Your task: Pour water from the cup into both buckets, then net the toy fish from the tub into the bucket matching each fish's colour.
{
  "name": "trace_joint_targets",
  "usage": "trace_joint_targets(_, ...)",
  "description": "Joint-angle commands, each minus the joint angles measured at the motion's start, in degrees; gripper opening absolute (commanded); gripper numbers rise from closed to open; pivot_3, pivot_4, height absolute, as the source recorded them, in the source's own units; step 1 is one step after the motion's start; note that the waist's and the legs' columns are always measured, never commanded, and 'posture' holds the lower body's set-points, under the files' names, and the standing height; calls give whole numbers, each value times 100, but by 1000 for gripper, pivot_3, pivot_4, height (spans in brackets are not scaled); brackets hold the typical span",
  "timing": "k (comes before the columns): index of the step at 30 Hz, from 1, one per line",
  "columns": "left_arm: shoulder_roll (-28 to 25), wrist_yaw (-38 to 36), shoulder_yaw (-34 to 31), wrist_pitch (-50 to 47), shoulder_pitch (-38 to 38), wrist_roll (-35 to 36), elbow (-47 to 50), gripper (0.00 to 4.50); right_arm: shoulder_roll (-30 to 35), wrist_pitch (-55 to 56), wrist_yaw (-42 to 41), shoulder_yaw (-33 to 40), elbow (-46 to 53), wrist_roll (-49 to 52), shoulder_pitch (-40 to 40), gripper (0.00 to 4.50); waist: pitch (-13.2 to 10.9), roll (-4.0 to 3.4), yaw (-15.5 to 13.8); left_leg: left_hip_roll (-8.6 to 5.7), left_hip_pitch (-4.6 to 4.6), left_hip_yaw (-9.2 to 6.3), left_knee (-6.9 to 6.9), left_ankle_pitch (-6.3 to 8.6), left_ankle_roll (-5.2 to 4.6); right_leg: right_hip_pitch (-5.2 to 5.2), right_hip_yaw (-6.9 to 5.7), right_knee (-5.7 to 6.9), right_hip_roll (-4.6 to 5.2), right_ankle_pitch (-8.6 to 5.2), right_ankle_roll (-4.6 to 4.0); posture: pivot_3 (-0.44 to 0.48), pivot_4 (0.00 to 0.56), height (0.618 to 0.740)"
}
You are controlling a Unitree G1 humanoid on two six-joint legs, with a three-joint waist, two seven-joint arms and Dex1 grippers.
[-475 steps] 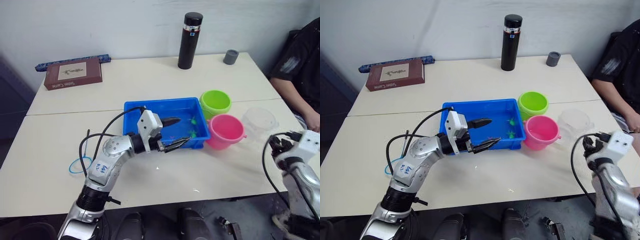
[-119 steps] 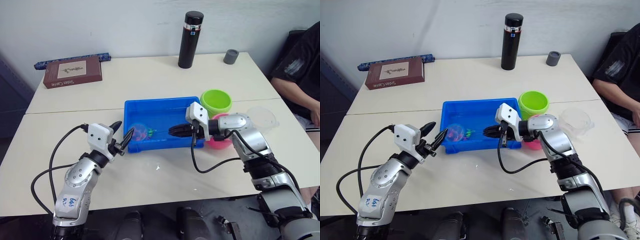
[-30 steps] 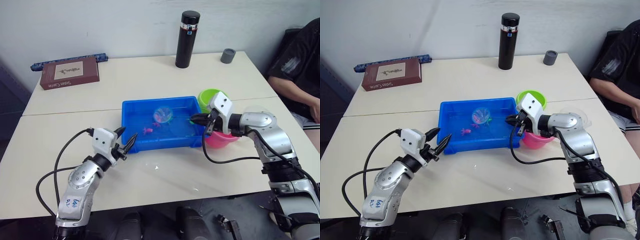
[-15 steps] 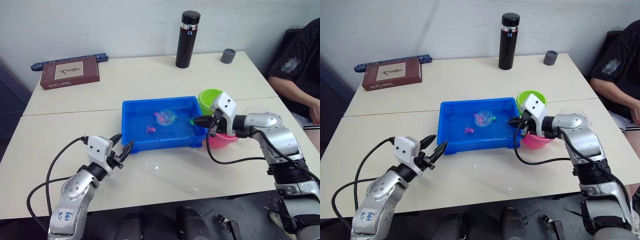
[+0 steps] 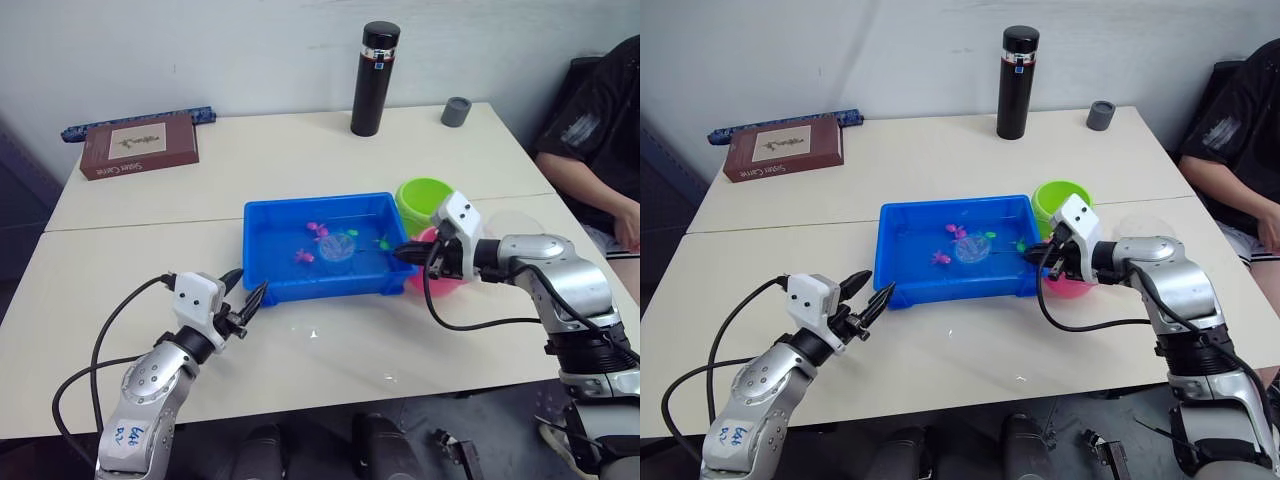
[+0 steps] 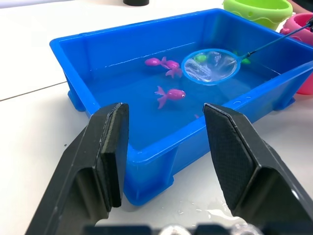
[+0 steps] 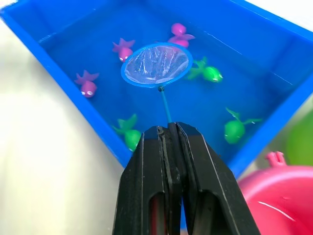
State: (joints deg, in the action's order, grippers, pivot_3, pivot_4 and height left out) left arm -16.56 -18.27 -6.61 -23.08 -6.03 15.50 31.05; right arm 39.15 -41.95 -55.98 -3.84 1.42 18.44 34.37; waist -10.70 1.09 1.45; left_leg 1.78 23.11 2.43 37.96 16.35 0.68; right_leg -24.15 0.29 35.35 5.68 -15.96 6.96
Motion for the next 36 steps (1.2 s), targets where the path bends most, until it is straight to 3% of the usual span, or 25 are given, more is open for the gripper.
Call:
trace_joint_targets(1,6,14,-14,91,37,53,149,2675,86,-211,12,184,393,226,-101,0,0,0,-2,0,0,0,0,0,0,0,0,0,0,0,0,0,150,740)
trace_joint_targets(8,-2,-15,-12,76,28,75,176,2675,16,-573,136,208,470,452,-189,0,0,0,5,0,1,-1,0,0,0,0,0,-1,0,0,-1,0,150,740)
trace_joint_targets(25,23,29,11,85,34,51,189,2675,-469,-358,360,8,-938,248,480,0,0,0,3,-1,1,0,0,0,0,0,0,-1,-1,0,0,0,150,740)
trace_joint_targets(36,62,84,50,111,75,29,161,2675,-586,-422,375,17,-1064,242,528,0,0,0,5,0,1,0,0,0,0,0,-1,0,-1,1,1,0,150,740)
